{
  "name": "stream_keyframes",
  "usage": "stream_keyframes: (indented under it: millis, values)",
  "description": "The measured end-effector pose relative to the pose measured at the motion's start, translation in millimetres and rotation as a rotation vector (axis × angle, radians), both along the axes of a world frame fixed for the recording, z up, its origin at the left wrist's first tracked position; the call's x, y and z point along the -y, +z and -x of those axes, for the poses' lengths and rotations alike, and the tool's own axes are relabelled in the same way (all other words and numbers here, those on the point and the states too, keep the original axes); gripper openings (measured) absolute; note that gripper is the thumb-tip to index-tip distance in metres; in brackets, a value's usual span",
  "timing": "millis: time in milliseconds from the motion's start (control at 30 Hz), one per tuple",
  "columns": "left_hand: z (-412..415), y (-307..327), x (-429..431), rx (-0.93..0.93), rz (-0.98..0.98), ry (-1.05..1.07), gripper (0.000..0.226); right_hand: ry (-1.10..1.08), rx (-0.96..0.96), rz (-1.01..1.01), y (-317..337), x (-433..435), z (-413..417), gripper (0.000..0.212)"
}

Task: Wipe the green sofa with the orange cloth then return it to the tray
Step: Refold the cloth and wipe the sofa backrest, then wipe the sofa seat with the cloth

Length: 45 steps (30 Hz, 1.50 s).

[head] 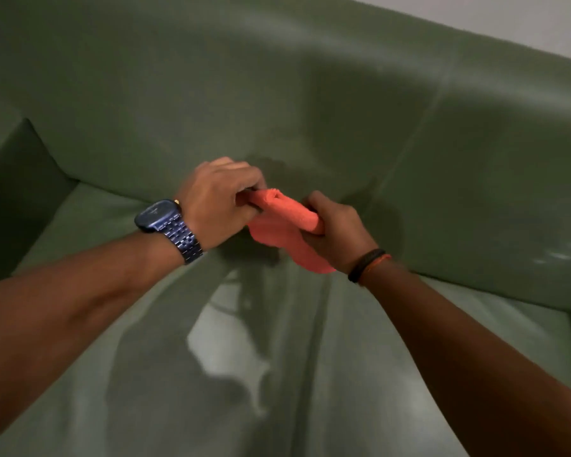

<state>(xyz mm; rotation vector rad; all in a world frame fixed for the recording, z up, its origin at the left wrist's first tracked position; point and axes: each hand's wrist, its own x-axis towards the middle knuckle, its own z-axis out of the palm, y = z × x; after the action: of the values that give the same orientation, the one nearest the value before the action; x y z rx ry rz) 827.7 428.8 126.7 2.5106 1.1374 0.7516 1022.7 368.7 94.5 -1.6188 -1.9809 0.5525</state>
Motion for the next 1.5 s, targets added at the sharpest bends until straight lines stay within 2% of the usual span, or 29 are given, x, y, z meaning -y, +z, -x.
stream_keyframes:
  millis: [133,200,300,433,500,600,633,700,733,800,933,967,1067,1167,1200,1300,1333,1367,1500]
  values:
    - [-113.4,-17.1,74.5,0.025,0.167,0.033,0.017,-0.034,0.159,0.105,-1.0,86.0,-115.4,0.017]
    - [-178.7,-21.9,110.9,0.039,0.214,-0.009,0.015,-0.085,0.237,0.127,3.3,133.2,-179.8,0.020]
    - [-259.5,-30.0,157.0,0.042,0.151,-0.137,0.008,-0.195,0.338,0.086,6.4,196.6,-254.7,0.027]
    - [-314.3,-58.0,208.7,0.065,0.016,-0.301,0.016,-0.297,0.423,-0.066,-24.1,276.2,-303.8,0.022]
    - [-314.3,-84.3,239.2,0.024,0.060,-0.395,0.016,-0.269,0.440,-0.068,-54.4,314.0,-305.0,0.014]
    - [-289.7,-129.1,290.5,-0.189,0.178,-0.546,0.035,-0.123,0.445,0.084,-101.8,376.3,-284.1,0.021]
    - [-276.6,-145.3,305.8,-0.293,0.217,-0.542,0.051,-0.052,0.443,0.184,-114.5,398.1,-274.8,0.031]
    - [-247.5,-174.4,326.2,-0.586,0.370,-0.402,0.104,0.027,0.437,0.360,-132.0,435.7,-260.7,0.053]
    - [-232.8,-186.7,332.7,-0.729,0.460,-0.319,0.128,-0.001,0.399,0.403,-138.2,448.5,-256.2,0.061]
    - [-213.0,-206.0,341.4,-0.883,0.595,-0.195,0.150,-0.148,0.321,0.403,-148.4,454.5,-250.4,0.068]
    - [-207.4,-218.1,344.9,-0.896,0.638,-0.155,0.155,-0.580,0.299,0.491,-175.5,416.6,-230.1,0.069]
    - [-206.8,-218.5,345.6,-0.896,0.640,-0.155,0.154,-0.630,0.313,0.526,-182.9,409.8,-217.5,0.071]
    - [-204.2,-220.7,346.1,-0.897,0.630,-0.141,0.153,-0.491,0.411,0.500,-200.1,414.9,-181.3,0.071]
    - [-205.1,-219.1,346.1,-0.907,0.636,-0.149,0.152,-0.329,0.491,0.403,-210.1,434.8,-192.9,0.070]
    - [-205.3,-218.5,346.3,-0.908,0.640,-0.152,0.152,-0.382,0.497,0.411,-211.4,437.9,-201.2,0.071]
    - [-204.6,-218.9,347.1,-0.902,0.640,-0.146,0.152,-0.739,0.448,0.503,-208.4,431.2,-203.2,0.074]
    - [-204.2,-219.2,346.7,-0.900,0.633,-0.142,0.152,-0.771,0.440,0.512,-209.3,426.4,-195.2,0.074]
    - [-204.3,-219.3,347.0,-0.901,0.631,-0.144,0.152,-0.730,0.443,0.512,-209.9,424.2,-187.2,0.074]
    - [-201.9,-221.6,348.9,-0.888,0.617,-0.149,0.151,-0.349,0.511,0.418,-212.2,440.3,-197.3,0.072]
